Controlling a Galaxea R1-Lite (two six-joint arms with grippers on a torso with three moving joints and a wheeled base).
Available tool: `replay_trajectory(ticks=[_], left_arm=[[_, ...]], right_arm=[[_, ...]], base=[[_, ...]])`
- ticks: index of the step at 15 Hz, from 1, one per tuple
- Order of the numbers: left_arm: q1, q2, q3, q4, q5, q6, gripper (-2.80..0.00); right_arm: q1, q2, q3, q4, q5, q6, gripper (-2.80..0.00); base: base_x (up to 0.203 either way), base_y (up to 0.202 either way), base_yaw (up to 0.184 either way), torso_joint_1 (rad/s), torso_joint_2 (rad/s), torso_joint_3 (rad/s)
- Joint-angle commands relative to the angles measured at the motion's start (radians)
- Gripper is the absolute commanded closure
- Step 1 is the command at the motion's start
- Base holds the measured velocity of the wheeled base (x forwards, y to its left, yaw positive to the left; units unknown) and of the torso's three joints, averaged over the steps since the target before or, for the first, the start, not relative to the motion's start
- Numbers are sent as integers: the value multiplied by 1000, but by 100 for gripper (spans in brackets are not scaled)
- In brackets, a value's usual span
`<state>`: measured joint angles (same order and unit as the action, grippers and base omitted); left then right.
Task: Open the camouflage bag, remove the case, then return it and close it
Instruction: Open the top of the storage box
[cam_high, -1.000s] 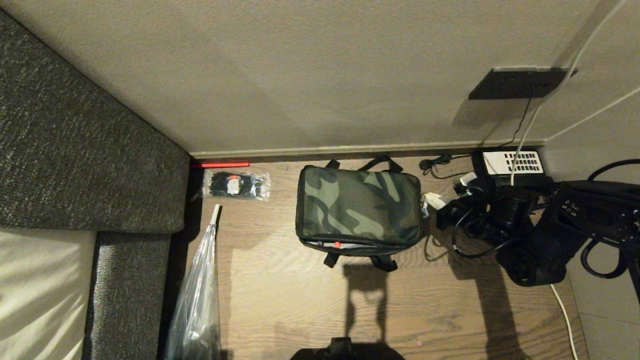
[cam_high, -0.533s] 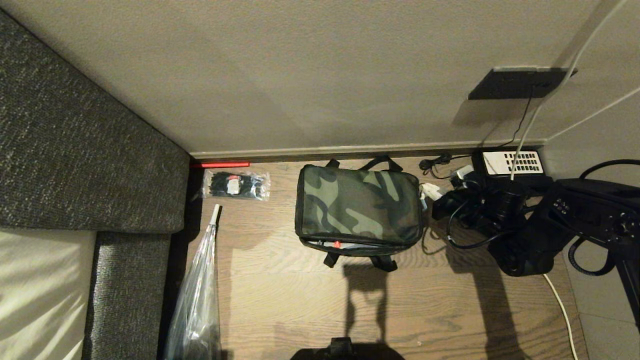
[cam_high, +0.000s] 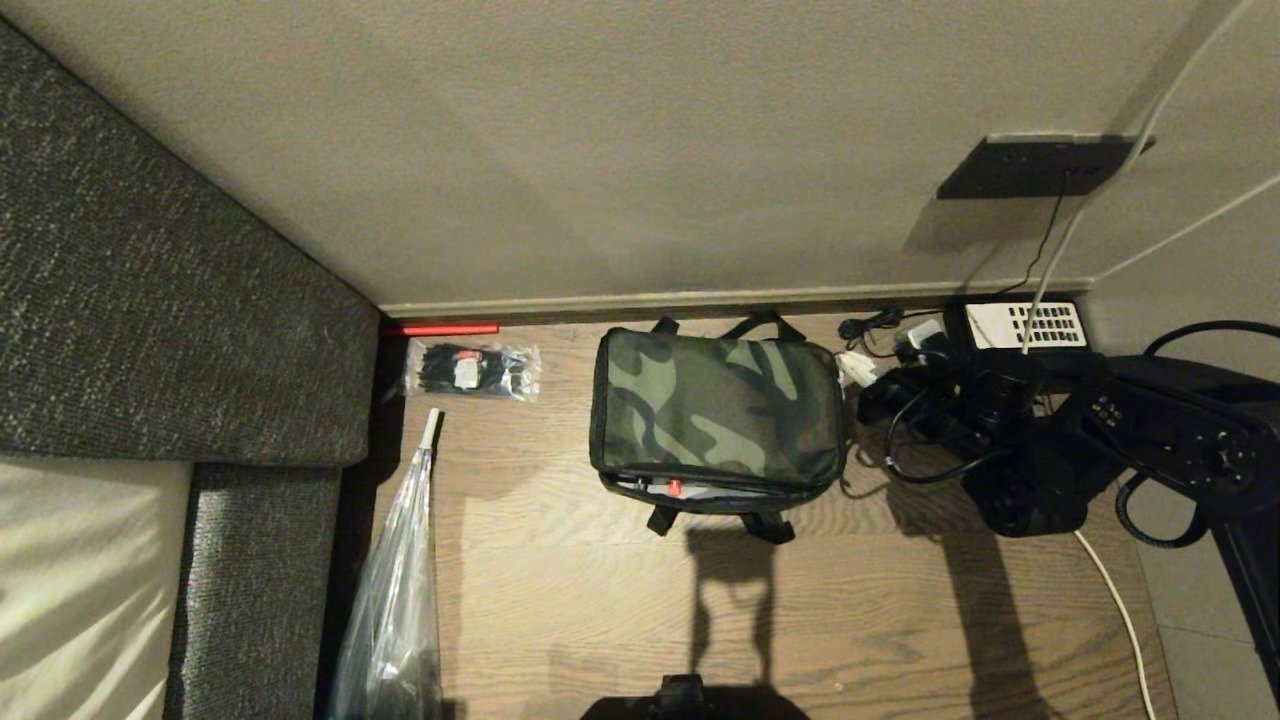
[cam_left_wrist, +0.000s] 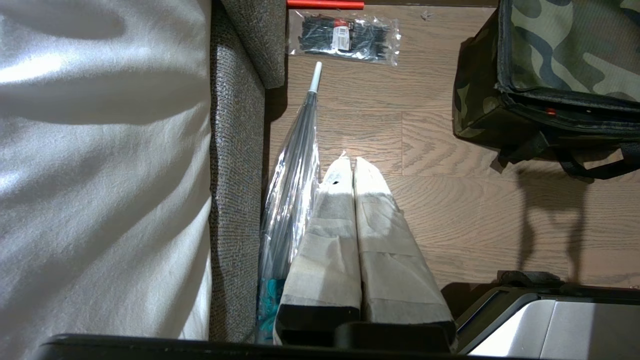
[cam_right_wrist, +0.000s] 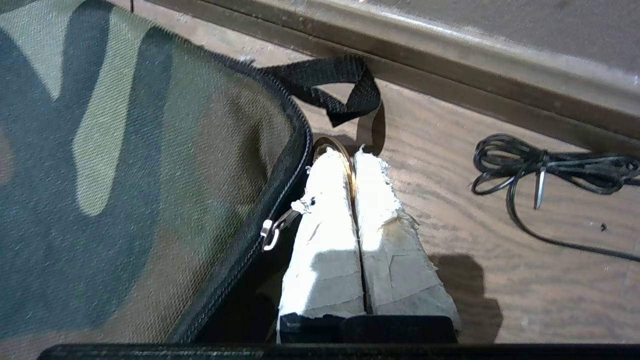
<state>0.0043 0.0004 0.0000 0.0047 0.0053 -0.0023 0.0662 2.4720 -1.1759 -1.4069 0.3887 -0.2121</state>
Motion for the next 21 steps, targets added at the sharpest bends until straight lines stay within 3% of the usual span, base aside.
replay_trajectory(ticks=[1, 13, 21], left_arm=[[0, -2, 3, 0, 1, -1, 0], [0, -2, 3, 0, 1, -1, 0], [0, -1, 3, 0, 1, -1, 0]], right_arm=[[0, 19, -30, -14, 3, -1, 0], [0, 47, -79, -21, -1, 4, 0], [-2, -5, 116, -27, -5, -44, 0]], base=[[0, 0, 0, 0, 0, 0], [0, 0, 0, 0, 0, 0], [0, 0, 0, 0, 0, 0]])
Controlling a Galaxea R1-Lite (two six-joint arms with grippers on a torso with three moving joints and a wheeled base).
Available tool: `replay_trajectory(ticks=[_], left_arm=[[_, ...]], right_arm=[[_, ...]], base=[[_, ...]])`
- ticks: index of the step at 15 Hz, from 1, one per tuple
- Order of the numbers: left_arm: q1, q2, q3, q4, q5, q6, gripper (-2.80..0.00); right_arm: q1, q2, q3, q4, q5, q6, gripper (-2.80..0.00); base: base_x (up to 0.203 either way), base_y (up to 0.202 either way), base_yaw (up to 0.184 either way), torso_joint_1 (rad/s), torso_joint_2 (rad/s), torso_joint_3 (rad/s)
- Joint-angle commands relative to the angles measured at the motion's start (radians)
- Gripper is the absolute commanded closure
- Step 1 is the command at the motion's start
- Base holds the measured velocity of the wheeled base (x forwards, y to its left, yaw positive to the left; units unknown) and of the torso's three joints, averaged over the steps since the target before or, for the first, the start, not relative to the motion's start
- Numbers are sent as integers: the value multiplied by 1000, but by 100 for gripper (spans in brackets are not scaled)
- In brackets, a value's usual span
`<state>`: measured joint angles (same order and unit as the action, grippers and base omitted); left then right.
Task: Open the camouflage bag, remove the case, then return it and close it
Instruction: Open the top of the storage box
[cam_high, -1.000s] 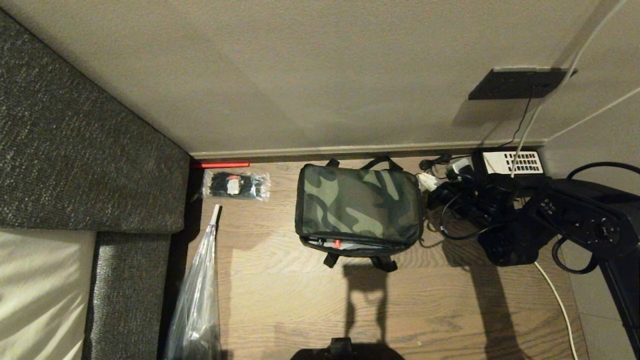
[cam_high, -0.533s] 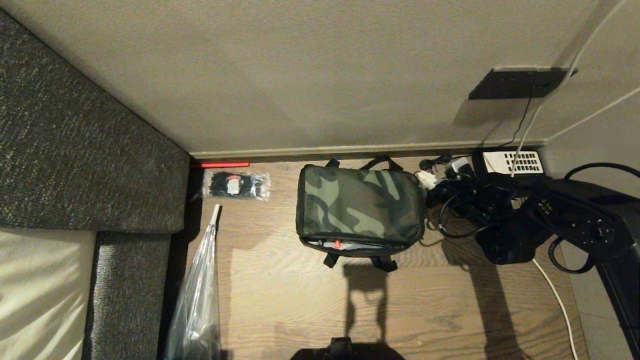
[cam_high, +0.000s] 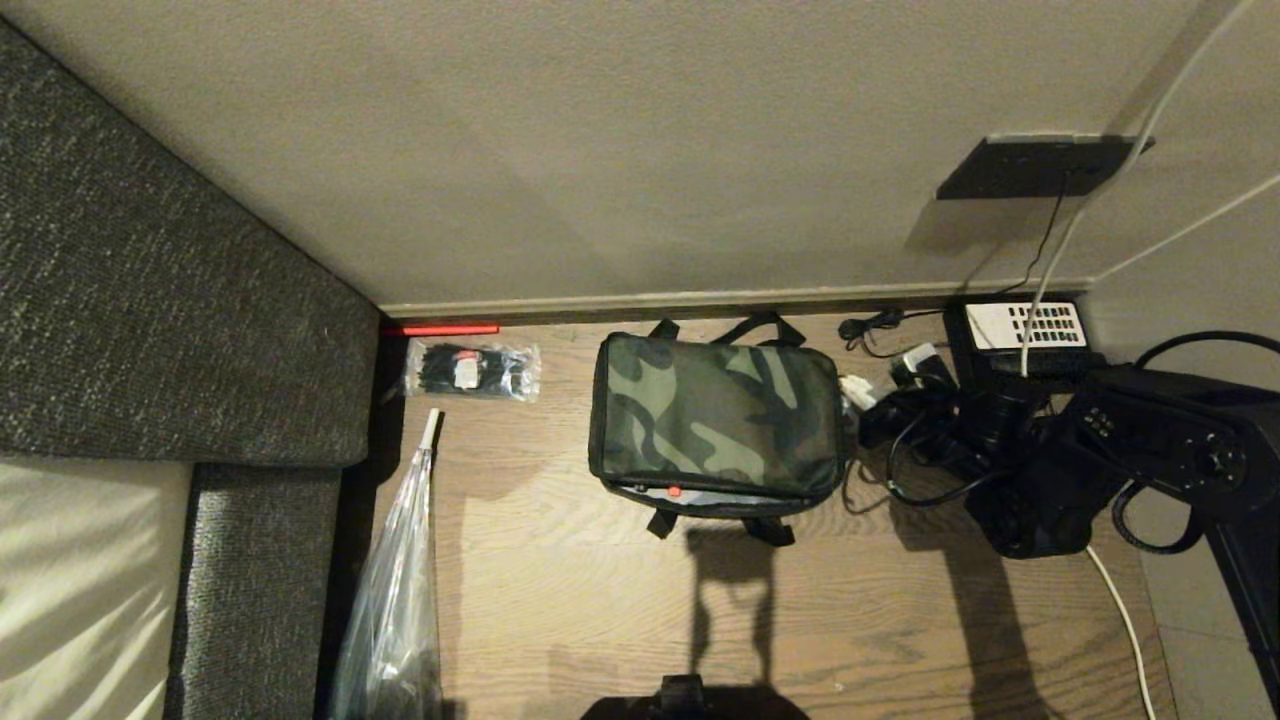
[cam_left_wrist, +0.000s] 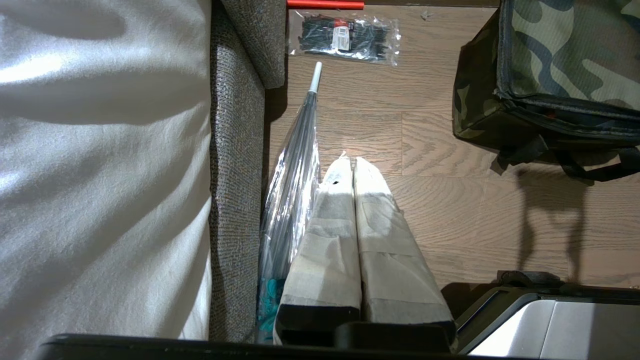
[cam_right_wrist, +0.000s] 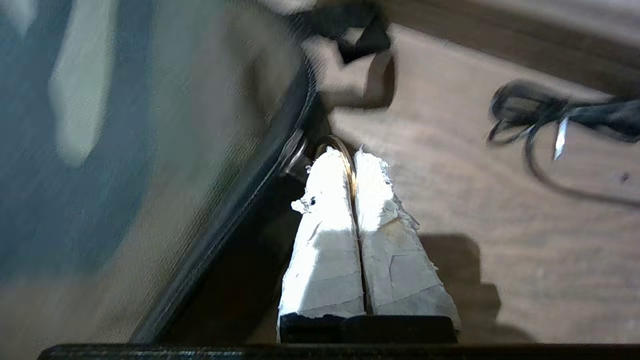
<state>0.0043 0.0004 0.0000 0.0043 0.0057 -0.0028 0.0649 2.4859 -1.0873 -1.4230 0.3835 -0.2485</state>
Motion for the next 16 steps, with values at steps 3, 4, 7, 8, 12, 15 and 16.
replay_trajectory(ticks=[3, 4, 7, 8, 12, 15, 16], left_arm=[[0, -2, 3, 0, 0, 0, 0], [0, 0, 3, 0, 0, 0, 0], [0, -2, 3, 0, 0, 0, 0], [0, -1, 3, 0, 0, 0, 0], [0, 0, 3, 0, 0, 0, 0], [0, -2, 3, 0, 0, 0, 0], [0, -2, 3, 0, 0, 0, 0]], right_arm=[[-4, -15, 9, -16, -3, -11, 0], [-4, -15, -5, -17, -3, -11, 0], [-4, -8, -48, -24, -6, -6, 0], [-4, -3, -60, -23, -6, -7, 0], [-4, 13, -144, -15, -6, -4, 0], [-4, 33, -206, -14, -7, -5, 0], [-4, 36, -212, -19, -6, -6, 0]], base=[[0, 0, 0, 0, 0, 0], [0, 0, 0, 0, 0, 0], [0, 0, 0, 0, 0, 0], [0, 0, 0, 0, 0, 0], [0, 0, 0, 0, 0, 0], [0, 0, 0, 0, 0, 0], [0, 0, 0, 0, 0, 0]])
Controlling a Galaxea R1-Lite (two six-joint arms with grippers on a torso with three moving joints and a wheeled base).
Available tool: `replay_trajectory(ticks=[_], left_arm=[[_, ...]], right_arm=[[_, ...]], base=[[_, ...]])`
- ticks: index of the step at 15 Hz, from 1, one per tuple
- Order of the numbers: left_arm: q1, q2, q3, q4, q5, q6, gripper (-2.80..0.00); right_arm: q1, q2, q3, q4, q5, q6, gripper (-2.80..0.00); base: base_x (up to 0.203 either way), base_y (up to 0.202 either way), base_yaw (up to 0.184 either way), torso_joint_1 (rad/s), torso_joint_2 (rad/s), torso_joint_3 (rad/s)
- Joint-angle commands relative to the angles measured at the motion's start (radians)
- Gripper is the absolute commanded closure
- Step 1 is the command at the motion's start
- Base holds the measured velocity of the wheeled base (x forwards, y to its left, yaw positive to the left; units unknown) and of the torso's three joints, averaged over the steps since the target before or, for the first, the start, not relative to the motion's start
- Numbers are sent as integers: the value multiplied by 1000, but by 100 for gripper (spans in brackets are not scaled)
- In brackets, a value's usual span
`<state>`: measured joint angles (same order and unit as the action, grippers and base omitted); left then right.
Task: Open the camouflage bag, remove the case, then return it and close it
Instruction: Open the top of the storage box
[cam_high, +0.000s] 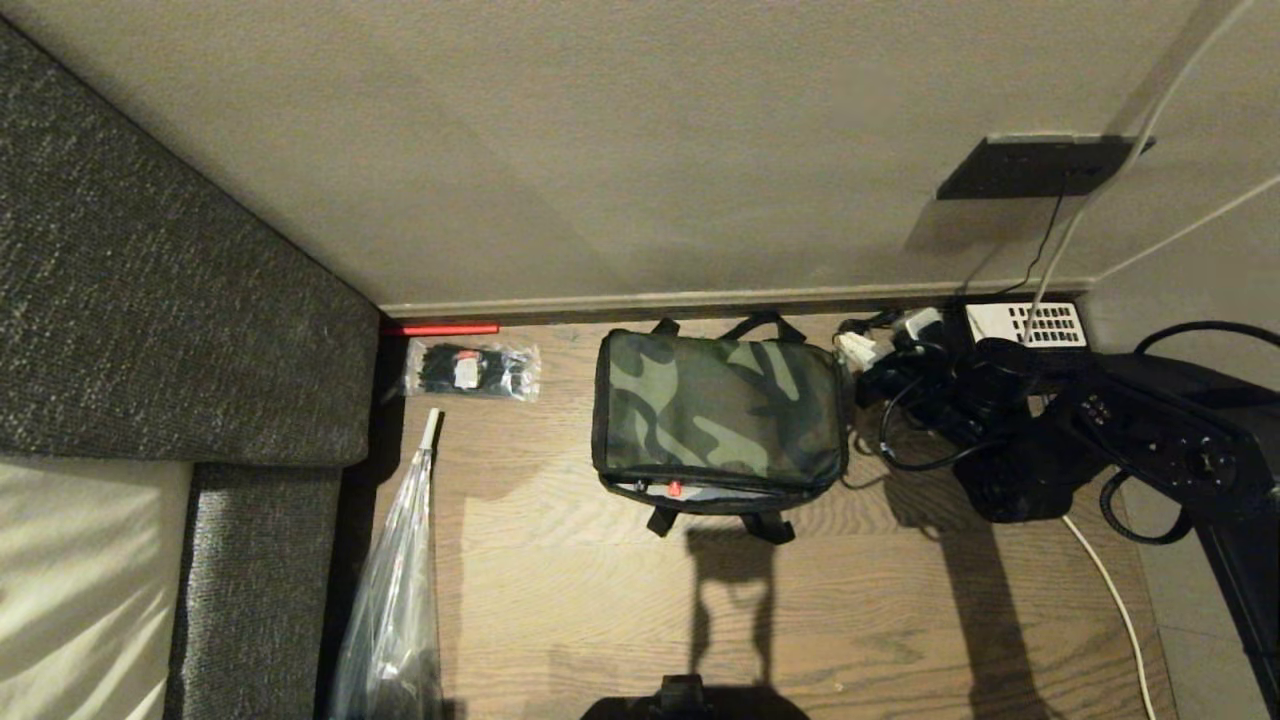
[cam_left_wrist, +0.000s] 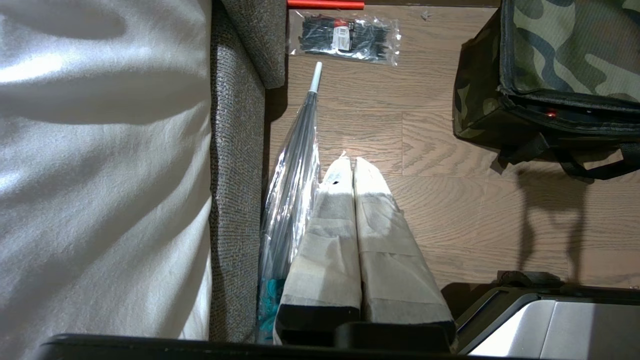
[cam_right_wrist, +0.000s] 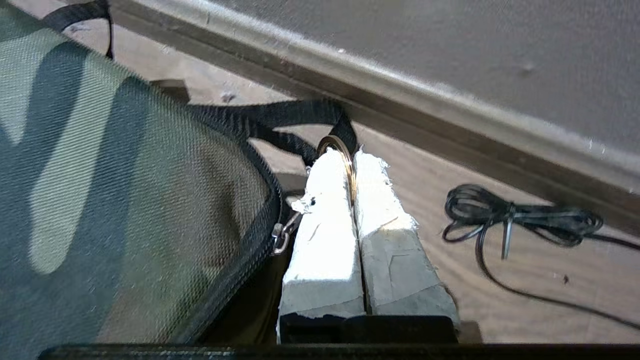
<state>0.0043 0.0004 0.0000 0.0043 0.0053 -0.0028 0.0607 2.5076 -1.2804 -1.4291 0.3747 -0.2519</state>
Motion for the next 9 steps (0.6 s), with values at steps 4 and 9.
replay_trajectory(ticks=[4, 9], left_arm=[[0, -2, 3, 0, 1, 0, 0], [0, -2, 3, 0, 1, 0, 0]], right_arm=[[1, 22, -3, -20, 6, -40, -280], [-2, 0, 109, -18, 7, -34, -280]], base=[[0, 0, 0, 0, 0, 0], [0, 0, 0, 0, 0, 0]])
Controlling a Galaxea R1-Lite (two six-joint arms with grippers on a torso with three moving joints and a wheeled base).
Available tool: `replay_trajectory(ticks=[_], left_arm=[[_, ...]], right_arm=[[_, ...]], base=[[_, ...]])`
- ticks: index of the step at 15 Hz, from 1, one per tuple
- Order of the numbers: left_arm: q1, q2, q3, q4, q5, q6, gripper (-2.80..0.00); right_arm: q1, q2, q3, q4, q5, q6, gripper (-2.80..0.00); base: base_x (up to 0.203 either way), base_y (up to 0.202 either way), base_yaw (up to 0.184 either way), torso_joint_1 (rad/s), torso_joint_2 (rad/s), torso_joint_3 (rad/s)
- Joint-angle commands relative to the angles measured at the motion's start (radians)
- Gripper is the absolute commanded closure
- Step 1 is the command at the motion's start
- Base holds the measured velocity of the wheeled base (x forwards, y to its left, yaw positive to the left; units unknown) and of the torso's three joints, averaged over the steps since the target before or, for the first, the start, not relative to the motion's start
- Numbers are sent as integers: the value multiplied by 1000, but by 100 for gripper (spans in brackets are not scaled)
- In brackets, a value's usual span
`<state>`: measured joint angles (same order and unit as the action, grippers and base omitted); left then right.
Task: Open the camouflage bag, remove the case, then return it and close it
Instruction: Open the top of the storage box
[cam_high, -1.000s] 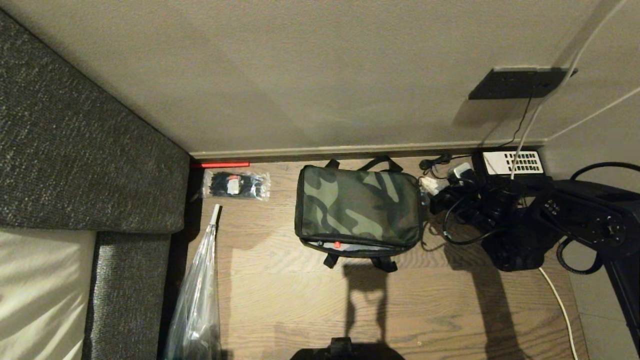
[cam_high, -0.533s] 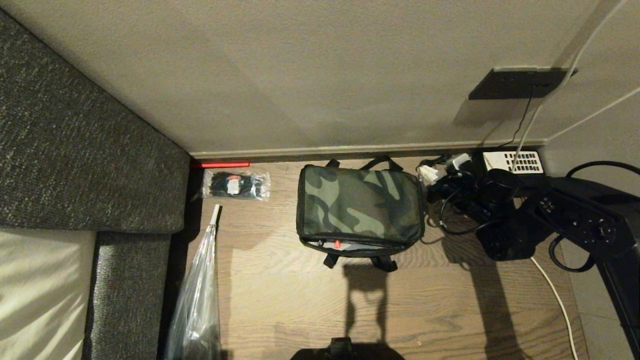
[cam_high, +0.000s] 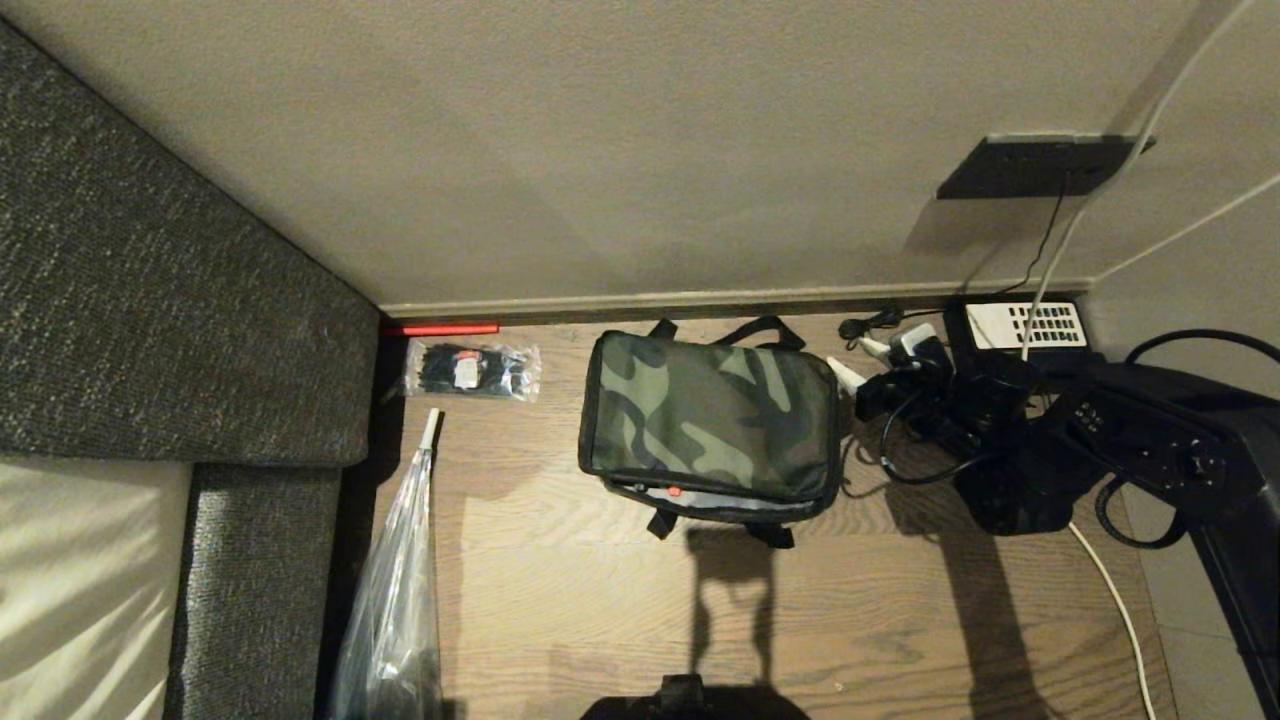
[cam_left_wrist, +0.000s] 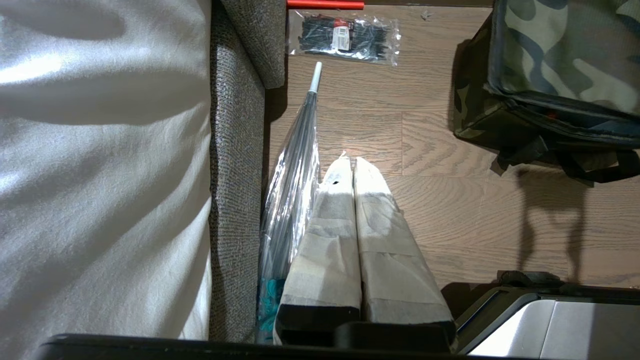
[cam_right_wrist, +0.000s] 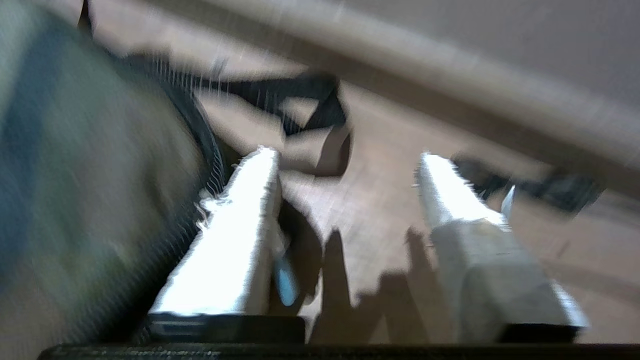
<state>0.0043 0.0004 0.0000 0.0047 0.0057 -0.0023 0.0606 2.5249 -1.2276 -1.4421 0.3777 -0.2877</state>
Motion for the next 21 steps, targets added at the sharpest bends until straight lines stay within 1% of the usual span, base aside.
replay_trajectory(ticks=[1, 2, 4, 7, 8, 10, 12, 13, 14, 15, 16, 18, 19, 21], left_arm=[[0, -2, 3, 0, 0, -1, 0], [0, 0, 3, 0, 0, -1, 0], [0, -2, 3, 0, 0, -1, 0], [0, -1, 3, 0, 0, -1, 0], [0, 0, 3, 0, 0, -1, 0], [0, 0, 3, 0, 0, -1, 0], [0, -1, 3, 0, 0, -1, 0], [0, 0, 3, 0, 0, -1, 0], [0, -1, 3, 0, 0, -1, 0], [0, -1, 3, 0, 0, -1, 0], [0, -2, 3, 0, 0, -1, 0], [0, -1, 3, 0, 0, -1, 0], [0, -1, 3, 0, 0, -1, 0], [0, -1, 3, 0, 0, -1, 0]], right_arm=[[-4, -43, 108, 1, 6, 14, -280], [-5, -76, 173, 8, 8, 52, -280], [-4, -158, 271, 47, 24, 158, -280], [-1, -273, 343, 161, 46, 280, -280], [-1, -311, 368, 199, 66, 301, -280], [-4, -381, 431, 289, 109, 319, -280], [-3, -415, 461, 372, 117, 328, -280], [-1, -427, 469, 443, 118, 345, -280], [13, -430, 473, 468, 118, 365, -280], [34, -428, 481, 474, 118, 381, -280], [66, -426, 489, 478, 117, 422, -280], [124, -422, 494, 472, 115, 570, -280], [156, -416, 491, 470, 114, 623, -280], [174, -395, 478, 453, 106, 635, -280]], base=[[0, 0, 0, 0, 0, 0], [0, 0, 0, 0, 0, 0], [0, 0, 0, 0, 0, 0], [0, 0, 0, 0, 0, 0], [0, 0, 0, 0, 0, 0], [0, 0, 0, 0, 0, 0], [0, 0, 0, 0, 0, 0], [0, 0, 0, 0, 0, 0], [0, 0, 0, 0, 0, 0], [0, 0, 0, 0, 0, 0], [0, 0, 0, 0, 0, 0], [0, 0, 0, 0, 0, 0], [0, 0, 0, 0, 0, 0], [0, 0, 0, 0, 0, 0]])
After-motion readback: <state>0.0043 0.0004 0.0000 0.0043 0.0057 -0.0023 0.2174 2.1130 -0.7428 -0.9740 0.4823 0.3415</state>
